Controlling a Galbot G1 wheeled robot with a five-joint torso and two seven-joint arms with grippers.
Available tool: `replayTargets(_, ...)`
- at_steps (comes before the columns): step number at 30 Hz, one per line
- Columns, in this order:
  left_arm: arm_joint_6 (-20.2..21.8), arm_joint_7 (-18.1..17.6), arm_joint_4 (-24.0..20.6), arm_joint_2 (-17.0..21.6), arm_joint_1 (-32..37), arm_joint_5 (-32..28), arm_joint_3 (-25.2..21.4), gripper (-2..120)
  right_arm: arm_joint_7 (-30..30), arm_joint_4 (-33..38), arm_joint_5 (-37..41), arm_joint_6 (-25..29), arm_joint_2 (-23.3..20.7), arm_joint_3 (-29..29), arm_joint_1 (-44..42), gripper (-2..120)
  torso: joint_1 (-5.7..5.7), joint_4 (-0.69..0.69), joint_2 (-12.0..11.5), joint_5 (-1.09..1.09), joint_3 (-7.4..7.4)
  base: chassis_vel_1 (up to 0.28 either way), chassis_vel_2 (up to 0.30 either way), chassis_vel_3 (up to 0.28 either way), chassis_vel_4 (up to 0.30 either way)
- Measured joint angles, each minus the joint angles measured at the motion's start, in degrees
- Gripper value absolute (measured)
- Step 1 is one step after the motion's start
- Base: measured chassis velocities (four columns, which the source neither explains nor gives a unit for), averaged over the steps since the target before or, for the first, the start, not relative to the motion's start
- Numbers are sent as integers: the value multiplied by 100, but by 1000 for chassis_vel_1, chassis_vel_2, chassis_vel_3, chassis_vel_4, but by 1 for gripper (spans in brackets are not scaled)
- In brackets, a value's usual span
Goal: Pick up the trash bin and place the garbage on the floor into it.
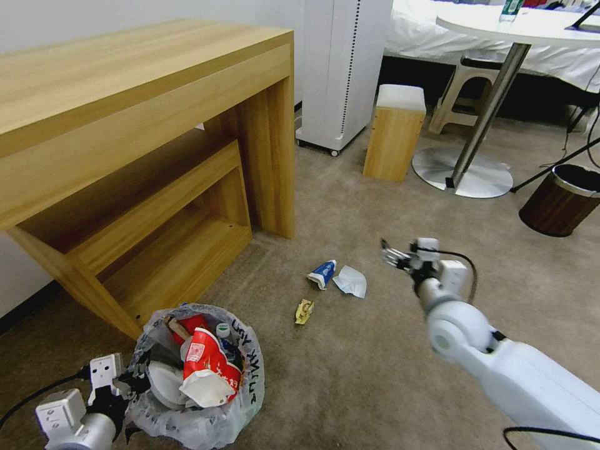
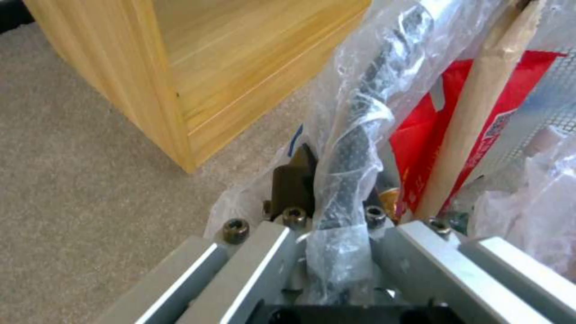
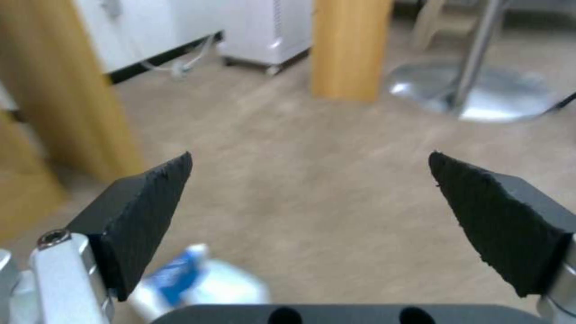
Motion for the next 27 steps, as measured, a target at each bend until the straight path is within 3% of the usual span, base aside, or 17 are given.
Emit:
replayTargets(4, -20, 30, 13, -37, -50, 83, 34, 0, -350, -511, -1258, 800, 91, 744, -636, 100, 0, -2, 0, -1, 0, 0, 0, 0, 0)
replayTargets(8, -40, 43, 29, -68, -87, 181, 41, 0, -82, -663, -1688, 863, 301, 1274, -1028, 100, 0, 0, 0, 1, 0, 0, 0, 0, 0)
replayTargets(10, -41, 56, 29, -82, -86, 199, 49, 0, -97, -633, -1685, 914, 332, 1432, -1136, 100, 0, -1, 0, -1, 0, 0, 0, 0, 0)
replayTargets(13, -46, 87, 17, -154, -88, 246, 96, 0, -790, -624, -1319, 1578, 446, 1688, -1212, 100, 0, -1, 0, -2, 0, 0, 0, 0, 0)
replayTargets(14, -46, 87, 17, -154, -88, 246, 96, 0, -790, -624, -1319, 1578, 446, 1688, -1212, 100, 0, -1, 0, -2, 0, 0, 0, 0, 0)
replayTargets(19, -81, 152, -36, -269, -22, 378, 135, 0, -2569, -815, -672, 2759, 610, 1885, -1280, 100, 0, 2, 0, -2, 0, 0, 0, 0, 0)
replayTargets(21, -95, 173, -75, -307, 13, 416, 131, 0, -2814, -878, -759, 2991, 650, 1896, -1375, 100, 0, 0, 0, -1, 0, 0, 0, 0, 0)
replayTargets(27, -158, 246, -96, -404, 84, 617, 126, 0, -2663, -945, -956, 3032, 703, 1883, -1492, 100, 0, 0, 0, -1, 0, 0, 0, 0, 0)
